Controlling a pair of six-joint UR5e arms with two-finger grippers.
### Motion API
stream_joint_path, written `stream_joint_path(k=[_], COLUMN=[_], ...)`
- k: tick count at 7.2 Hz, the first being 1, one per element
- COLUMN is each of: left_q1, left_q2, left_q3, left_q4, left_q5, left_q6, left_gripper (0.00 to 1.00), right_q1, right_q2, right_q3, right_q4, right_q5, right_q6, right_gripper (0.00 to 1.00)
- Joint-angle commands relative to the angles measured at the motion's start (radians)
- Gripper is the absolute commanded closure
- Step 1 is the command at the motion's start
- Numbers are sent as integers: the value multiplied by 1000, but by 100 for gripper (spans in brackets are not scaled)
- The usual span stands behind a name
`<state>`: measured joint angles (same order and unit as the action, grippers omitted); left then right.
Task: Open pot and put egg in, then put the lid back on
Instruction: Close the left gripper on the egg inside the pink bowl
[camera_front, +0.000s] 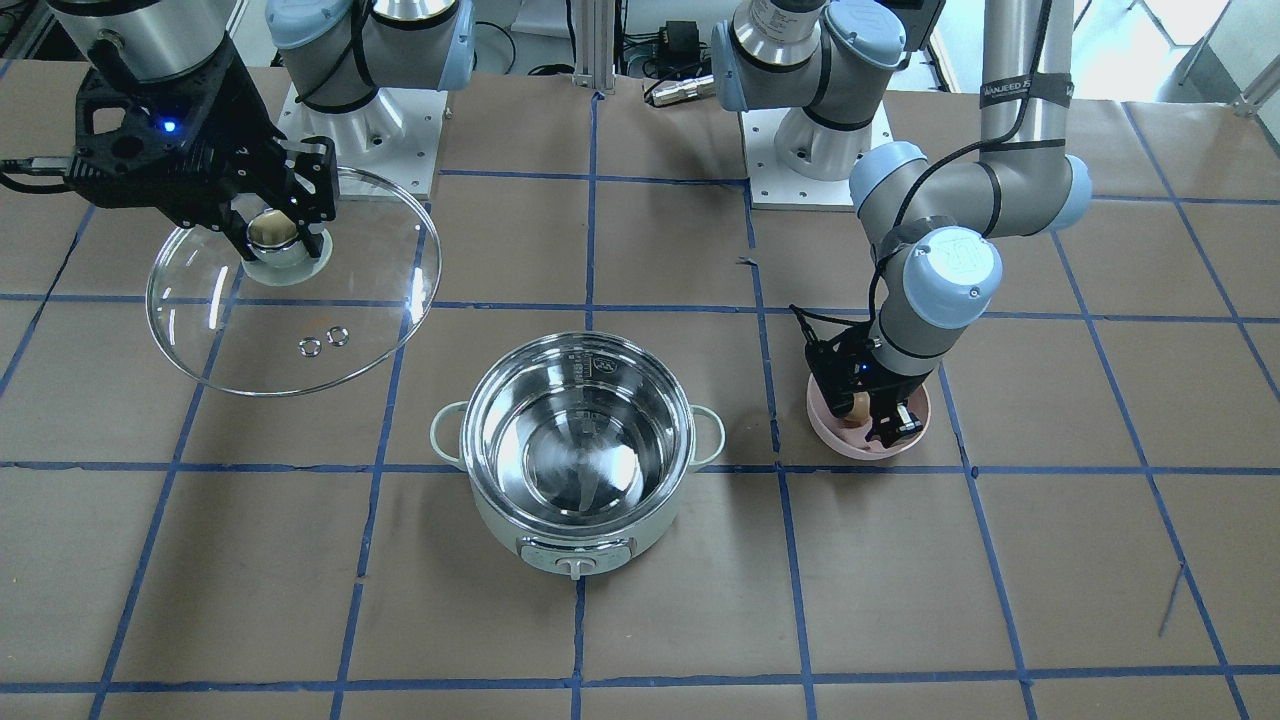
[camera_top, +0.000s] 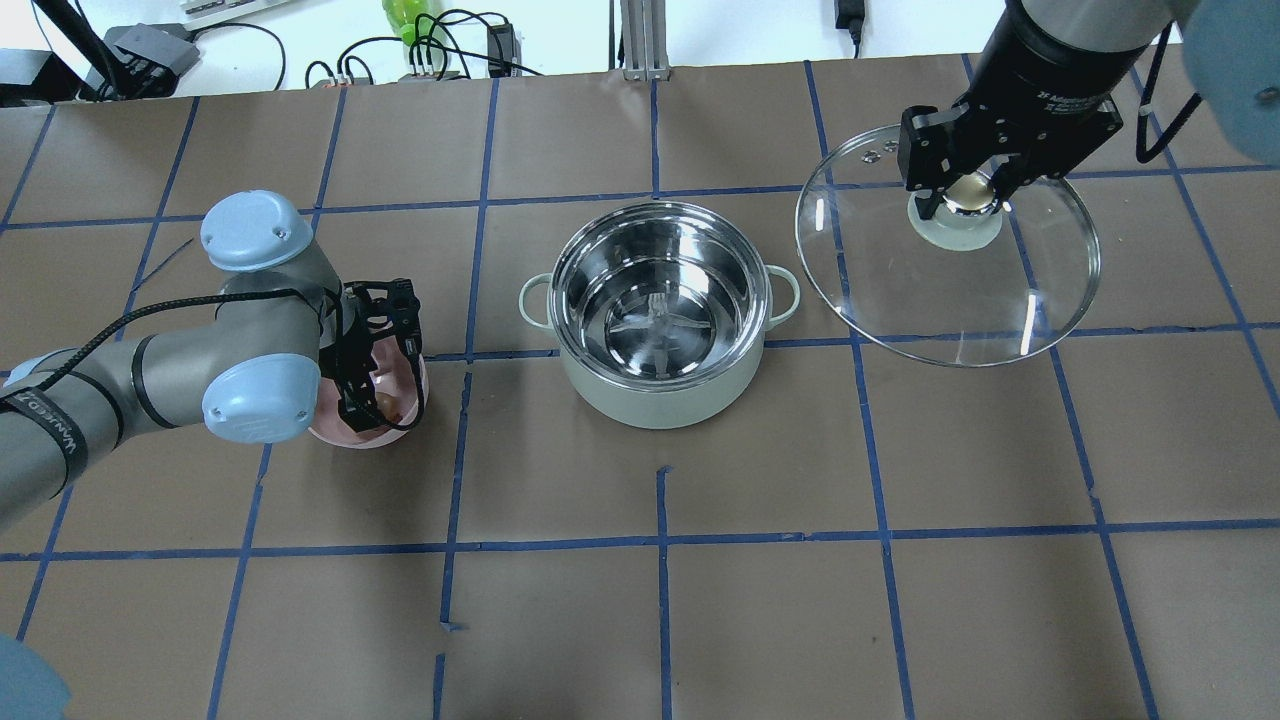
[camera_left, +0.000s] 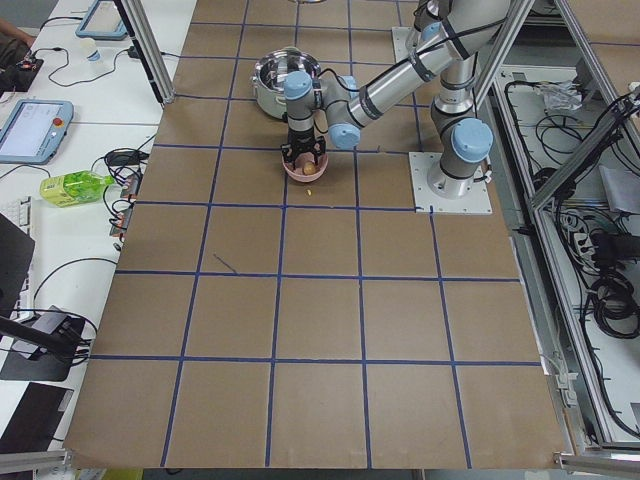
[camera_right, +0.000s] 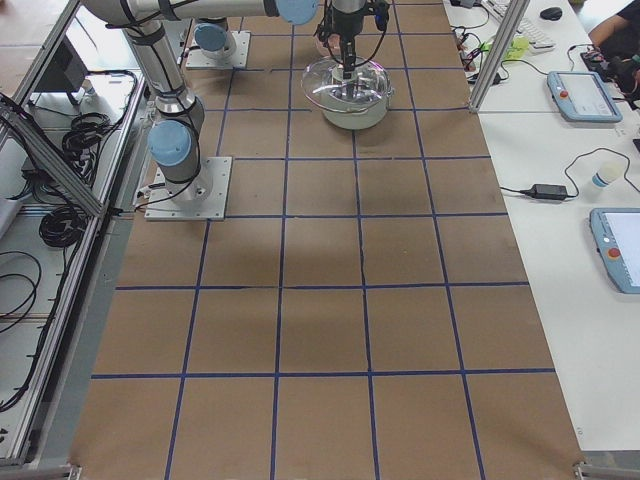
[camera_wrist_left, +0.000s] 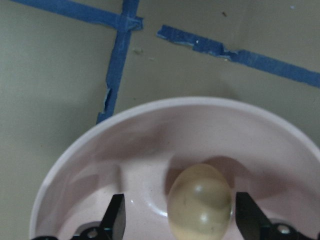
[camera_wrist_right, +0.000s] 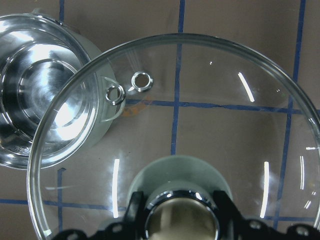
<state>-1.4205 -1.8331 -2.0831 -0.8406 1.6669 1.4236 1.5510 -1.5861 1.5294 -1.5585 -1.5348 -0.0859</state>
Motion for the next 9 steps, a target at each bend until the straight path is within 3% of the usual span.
stream_joint_path(k=[1, 2, 6, 9], left_q1=[0, 0, 0, 0], left_q2=[0, 0, 0, 2], left_q3=[0, -2, 0, 11], left_q4=[0, -2, -3, -5], left_q5=[1, 1, 1, -1], left_q6=[-23, -25, -29, -75], left_gripper=[38, 50, 78, 85], right_q1=[0, -2, 1, 1], right_q2=[0, 0, 0, 0], right_q3=[-2, 0, -2, -3], right_q4=[0, 0, 2, 2], right_q5=[1, -2, 1, 2], right_q6=[0, 0, 0, 2], right_gripper=[84, 84, 85, 84])
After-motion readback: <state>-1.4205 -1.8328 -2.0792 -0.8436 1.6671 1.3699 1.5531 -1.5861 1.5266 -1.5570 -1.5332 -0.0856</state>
